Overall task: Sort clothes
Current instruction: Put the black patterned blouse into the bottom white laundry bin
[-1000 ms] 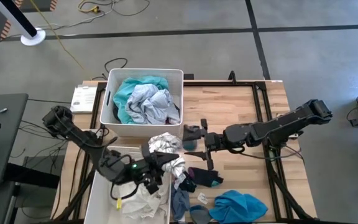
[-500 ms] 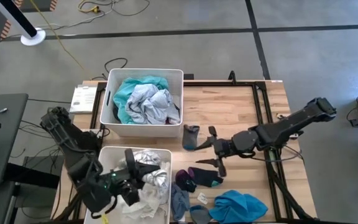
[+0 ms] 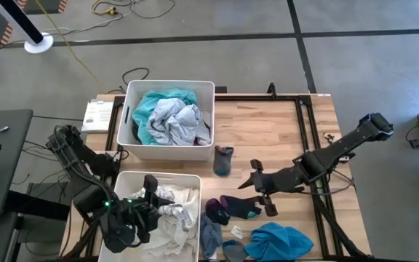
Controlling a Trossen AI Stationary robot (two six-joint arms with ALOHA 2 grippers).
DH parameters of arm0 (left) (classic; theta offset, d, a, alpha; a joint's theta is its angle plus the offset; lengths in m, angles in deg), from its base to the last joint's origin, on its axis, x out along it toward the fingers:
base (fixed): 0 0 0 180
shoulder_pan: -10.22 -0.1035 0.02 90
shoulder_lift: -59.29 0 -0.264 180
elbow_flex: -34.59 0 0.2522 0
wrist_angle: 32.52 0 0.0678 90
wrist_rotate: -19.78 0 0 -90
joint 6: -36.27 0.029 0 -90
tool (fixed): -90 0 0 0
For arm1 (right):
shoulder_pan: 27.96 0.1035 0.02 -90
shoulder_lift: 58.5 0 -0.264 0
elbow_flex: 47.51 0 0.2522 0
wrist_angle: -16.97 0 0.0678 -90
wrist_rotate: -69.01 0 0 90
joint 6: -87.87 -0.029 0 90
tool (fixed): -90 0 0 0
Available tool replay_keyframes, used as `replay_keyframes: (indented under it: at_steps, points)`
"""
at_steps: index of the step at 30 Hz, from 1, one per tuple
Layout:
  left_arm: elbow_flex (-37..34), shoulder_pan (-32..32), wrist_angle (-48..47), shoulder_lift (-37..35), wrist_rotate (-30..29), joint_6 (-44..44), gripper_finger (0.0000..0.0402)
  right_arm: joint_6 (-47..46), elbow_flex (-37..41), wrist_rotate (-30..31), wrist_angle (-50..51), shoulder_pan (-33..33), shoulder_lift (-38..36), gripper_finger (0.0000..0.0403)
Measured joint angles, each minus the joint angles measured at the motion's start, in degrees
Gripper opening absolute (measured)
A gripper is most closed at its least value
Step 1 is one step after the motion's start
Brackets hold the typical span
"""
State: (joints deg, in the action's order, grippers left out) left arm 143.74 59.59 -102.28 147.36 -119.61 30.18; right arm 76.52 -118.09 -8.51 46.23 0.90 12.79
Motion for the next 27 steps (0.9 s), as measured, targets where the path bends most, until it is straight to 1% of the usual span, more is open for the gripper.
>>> replay_keyframes:
  at_steps: [9,13,20,27]
  points:
    - [0.0,1.1,-2.8,0.0,7.5,-7.7,0.0034,-2.3,0.0,0.0,3.9,1.6,0.0,0.0202]
    - [-0.3,1.6,-2.6,0.0,12.1,-10.0,0.0034,-2.3,0.0,0.0,4.1,2.0,0.0,0.0202]
    - [-6.1,1.7,-0.6,0.2,17.8,-12.6,0.0034,-2.5,0.0,0.0,5.3,1.9,0.0,0.0202]
    - [-12.2,1.5,0.7,0.2,18.3,-15.4,0.0036,-3.7,0.0,0.0,5.5,1.9,0.1,0.0202]
